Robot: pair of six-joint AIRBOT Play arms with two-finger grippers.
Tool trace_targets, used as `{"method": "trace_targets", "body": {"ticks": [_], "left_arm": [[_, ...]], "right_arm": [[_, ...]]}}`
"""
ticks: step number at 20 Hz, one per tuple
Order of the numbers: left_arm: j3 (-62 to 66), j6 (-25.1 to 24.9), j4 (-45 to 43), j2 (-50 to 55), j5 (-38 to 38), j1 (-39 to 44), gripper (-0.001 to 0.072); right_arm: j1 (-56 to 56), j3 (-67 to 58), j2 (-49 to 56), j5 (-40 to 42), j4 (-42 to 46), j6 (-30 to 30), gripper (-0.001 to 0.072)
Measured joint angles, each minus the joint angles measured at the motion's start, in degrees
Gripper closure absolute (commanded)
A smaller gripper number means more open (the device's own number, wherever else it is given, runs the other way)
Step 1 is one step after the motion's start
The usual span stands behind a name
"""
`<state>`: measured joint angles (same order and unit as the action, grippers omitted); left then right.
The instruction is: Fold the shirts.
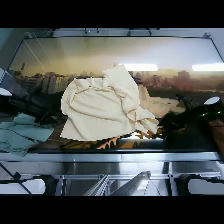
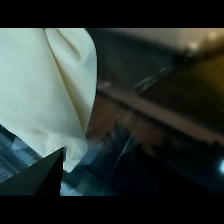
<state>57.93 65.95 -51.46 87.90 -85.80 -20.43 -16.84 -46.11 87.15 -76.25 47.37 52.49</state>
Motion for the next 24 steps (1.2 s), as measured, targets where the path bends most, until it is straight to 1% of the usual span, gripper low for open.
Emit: {"method": "trace_targets", "body": {"ticks": [3, 6, 7, 8, 10, 13, 16, 18, 21, 24], "left_arm": [[-8.57, 0.02, -0.83, -3.45, 2.60, 0.24, 0.0003], [-13.46, 0.07, -1.09, -4.79, 5.46, 2.01, 0.0006], [-14.58, 0.07, -1.11, -5.03, 7.06, 3.13, 0.0012], [-15.34, 0.48, -1.01, -5.20, 7.98, 4.31, 0.0012], [-16.22, 0.87, -0.37, -5.44, 9.75, 6.95, 0.0011], [-15.21, 1.07, -0.68, -5.51, 11.74, 9.49, 0.0011], [-10.86, 0.92, -2.84, -5.40, 11.78, 9.27, 0.0011], [-7.52, 1.22, -2.10, -5.51, 6.58, 7.96, 0.0011], [-4.00, 2.08, -2.12, -5.55, 1.29, 5.05, 0.0011], [-3.37, 3.23, -3.26, -5.57, 0.90, 2.47, 0.0011]], "right_arm": [[0.52, 4.17, -0.04, -0.35, -1.75, -2.51, 0.0216], [1.31, 5.84, 0.02, 0.87, -5.60, -5.75, 0.0220], [1.62, 6.08, 0.02, 2.12, -7.58, -6.71, 0.0276], [1.95, 6.25, 0.02, 4.00, -9.51, -7.56, 0.0440], [2.56, 6.51, 0.15, 7.93, -11.96, -8.59, 0.0694], [3.28, 6.62, 0.07, 8.46, -17.49, -9.29, 0.0690], [2.69, 6.60, 0.04, 7.87, -19.67, -9.53, 0.0690], [1.84, 6.60, 0.04, 7.23, -20.26, -9.55, 0.0690], [1.18, 6.60, 0.04, 6.08, -20.65, -9.68, 0.0690], [0.98, 6.60, 0.04, 5.66, -20.92, -9.68, 0.0689]]}}
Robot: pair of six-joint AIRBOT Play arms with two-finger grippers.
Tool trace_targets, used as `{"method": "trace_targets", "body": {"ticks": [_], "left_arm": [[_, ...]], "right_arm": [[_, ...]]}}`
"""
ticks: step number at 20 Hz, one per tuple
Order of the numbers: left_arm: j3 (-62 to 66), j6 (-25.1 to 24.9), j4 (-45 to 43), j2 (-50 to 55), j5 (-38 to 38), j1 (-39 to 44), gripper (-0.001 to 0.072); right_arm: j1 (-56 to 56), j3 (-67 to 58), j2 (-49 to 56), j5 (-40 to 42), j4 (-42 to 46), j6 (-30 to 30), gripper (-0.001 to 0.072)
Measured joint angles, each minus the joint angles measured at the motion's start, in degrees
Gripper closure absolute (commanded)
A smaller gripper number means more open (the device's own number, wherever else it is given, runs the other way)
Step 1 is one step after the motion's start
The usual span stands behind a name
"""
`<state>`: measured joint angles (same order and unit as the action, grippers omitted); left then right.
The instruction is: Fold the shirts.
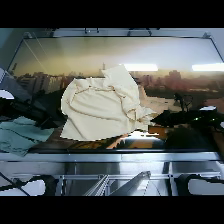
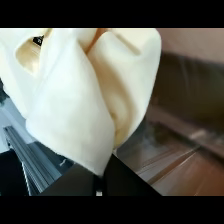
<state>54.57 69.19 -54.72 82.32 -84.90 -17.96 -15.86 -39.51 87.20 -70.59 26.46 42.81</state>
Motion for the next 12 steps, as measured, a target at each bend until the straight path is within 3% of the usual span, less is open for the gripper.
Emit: {"method": "trace_targets", "body": {"ticks": [6, 9, 10, 12], "left_arm": [[-7.15, 1.33, -1.44, 0.15, 11.76, 2.67, 0.0012], [-7.96, 1.75, -0.44, 1.79, 13.18, 6.56, 0.0014], [-7.67, 1.77, -0.31, 3.04, 13.09, 7.96, 0.0167], [-6.84, 1.46, -1.03, 6.27, 11.91, 10.71, 0.0694]], "right_arm": [[-0.09, 0.00, 0.00, -0.31, -1.51, 0.00, 0.0689], [-0.09, 0.00, 0.00, -0.90, -2.78, 0.00, 0.0690], [-0.09, 0.00, 0.00, -1.16, -3.28, 0.00, 0.0689], [-0.09, -0.02, -0.02, -2.08, -4.15, -0.02, 0.0690]]}}
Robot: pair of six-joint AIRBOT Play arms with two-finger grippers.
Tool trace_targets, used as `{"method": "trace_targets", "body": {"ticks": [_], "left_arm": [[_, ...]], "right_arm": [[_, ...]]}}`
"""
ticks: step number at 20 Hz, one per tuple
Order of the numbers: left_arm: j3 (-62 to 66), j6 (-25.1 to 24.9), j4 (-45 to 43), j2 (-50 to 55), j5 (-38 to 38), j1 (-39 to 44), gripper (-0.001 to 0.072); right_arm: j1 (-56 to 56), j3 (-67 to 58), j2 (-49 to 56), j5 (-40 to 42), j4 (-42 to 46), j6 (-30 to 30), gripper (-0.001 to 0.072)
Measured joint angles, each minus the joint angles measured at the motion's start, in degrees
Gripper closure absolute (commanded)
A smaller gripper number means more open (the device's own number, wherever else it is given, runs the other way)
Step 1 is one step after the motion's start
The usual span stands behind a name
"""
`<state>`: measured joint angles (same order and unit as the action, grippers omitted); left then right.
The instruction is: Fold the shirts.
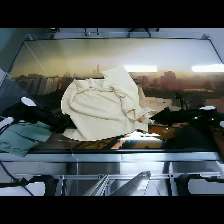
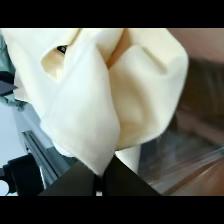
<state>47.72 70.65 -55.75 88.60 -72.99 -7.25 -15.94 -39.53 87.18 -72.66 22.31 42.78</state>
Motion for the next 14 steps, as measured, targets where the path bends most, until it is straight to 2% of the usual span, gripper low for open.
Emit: {"method": "trace_targets", "body": {"ticks": [4, 5, 9, 12, 14], "left_arm": [[2.40, -1.77, -1.01, 3.52, -3.98, 3.61, 0.0703], [2.71, -2.14, -1.49, 3.19, -3.96, 3.76, 0.0685], [3.39, -2.71, -3.39, -2.93, -5.86, -0.28, 0.0678], [4.00, -5.35, 3.96, -12.94, -12.41, -8.85, 0.0678], [5.46, -8.55, 15.34, -21.35, -17.14, -16.63, 0.0677]], "right_arm": [[-0.09, 0.00, -0.11, -2.05, -0.79, 0.00, 0.0690], [-0.17, 0.00, -0.33, -2.71, -0.79, 0.00, 0.0690], [-2.84, -1.33, -3.28, -7.72, -1.55, 0.07, 0.0690], [-9.40, -4.68, -10.12, -15.82, -5.49, 1.99, 0.0690], [-14.99, -7.45, -16.70, -21.55, -12.37, 3.48, 0.0690]]}}
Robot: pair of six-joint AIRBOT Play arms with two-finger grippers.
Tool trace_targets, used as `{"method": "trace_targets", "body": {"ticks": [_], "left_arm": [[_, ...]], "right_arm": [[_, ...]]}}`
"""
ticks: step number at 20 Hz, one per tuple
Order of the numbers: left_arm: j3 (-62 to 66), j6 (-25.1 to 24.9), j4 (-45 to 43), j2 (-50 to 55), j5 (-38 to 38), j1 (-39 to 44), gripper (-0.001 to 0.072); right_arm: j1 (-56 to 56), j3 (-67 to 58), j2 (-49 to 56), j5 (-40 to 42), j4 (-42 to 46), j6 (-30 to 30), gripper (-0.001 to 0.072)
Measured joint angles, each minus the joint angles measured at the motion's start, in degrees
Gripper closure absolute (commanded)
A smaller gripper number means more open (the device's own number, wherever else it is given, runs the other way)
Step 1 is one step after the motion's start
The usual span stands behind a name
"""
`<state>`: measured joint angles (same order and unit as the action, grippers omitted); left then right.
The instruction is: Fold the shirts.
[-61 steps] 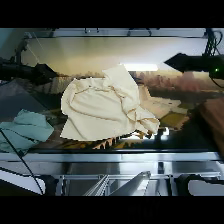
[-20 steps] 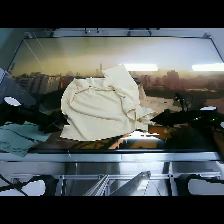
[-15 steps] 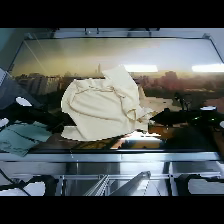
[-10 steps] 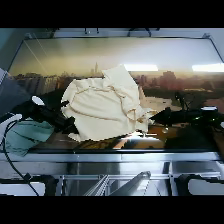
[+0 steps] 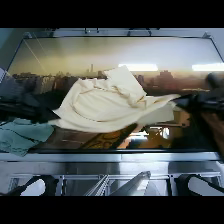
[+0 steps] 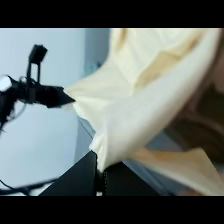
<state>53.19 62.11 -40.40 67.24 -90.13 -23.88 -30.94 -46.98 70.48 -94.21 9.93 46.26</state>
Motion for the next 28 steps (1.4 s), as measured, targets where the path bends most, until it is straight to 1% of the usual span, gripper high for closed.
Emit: {"method": "trace_targets", "body": {"ticks": [2, 5, 7, 9, 11, 12, 14, 17, 19, 21, 23, 25, 28], "left_arm": [[2.58, -3.08, 14.67, -8.41, -2.99, -8.74, 0.0677], [8.92, -6.67, 40.89, -19.06, -6.19, -21.92, 0.0678], [14.60, -7.85, 55.71, -21.75, -7.48, -26.53, 0.0687], [22.16, -8.68, 65.81, -20.52, -8.24, -27.45, 0.0686], [30.38, -8.83, 70.12, -16.74, -8.33, -26.60, 0.0684], [34.07, -8.79, 70.03, -14.56, -8.22, -25.64, 0.0683], [40.50, -8.15, 65.90, -9.90, -7.39, -22.34, 0.0680], [46.23, -6.78, 54.75, -2.75, -4.57, -16.09, 0.0679], [48.09, -5.97, 46.49, 2.49, -3.82, -10.38, 0.0677], [49.00, -5.57, 37.53, 8.31, -2.97, -4.37, 0.0677], [49.53, -4.83, 29.46, 14.82, -2.82, 1.31, 0.0676], [49.72, -4.09, 22.53, 22.23, -2.58, 5.77, 0.0676], [50.07, -3.61, 16.90, 34.49, -1.73, 9.01, 0.0677]], "right_arm": [[-6.08, -3.72, -7.89, -3.69, -8.98, 1.86, 0.0690], [-13.75, -11.30, -18.69, -5.16, -21.20, 4.13, 0.0690], [-17.20, -17.33, -23.98, -4.00, -28.74, 4.81, 0.0690], [-19.28, -25.03, -26.51, -2.69, -34.93, 4.63, 0.0690], [-20.26, -32.70, -26.67, -0.31, -36.81, 4.00, 0.0690], [-20.48, -36.46, -26.18, 1.86, -35.85, 3.78, 0.0690], [-19.61, -41.53, -24.87, 6.73, -29.86, 3.76, 0.0690], [-13.79, -43.69, -21.20, 12.52, -17.27, 3.65, 0.0690], [-6.80, -42.58, -17.03, 15.17, -9.09, 3.65, 0.0690], [0.90, -40.04, -11.41, 18.05, -0.81, 3.63, 0.0690], [7.72, -36.89, -4.63, 21.27, 5.64, 3.54, 0.0690], [12.66, -34.03, 3.41, 25.09, 9.70, 2.95, 0.0691], [16.63, -31.93, 15.98, 30.36, 11.96, 2.01, 0.0691]]}}
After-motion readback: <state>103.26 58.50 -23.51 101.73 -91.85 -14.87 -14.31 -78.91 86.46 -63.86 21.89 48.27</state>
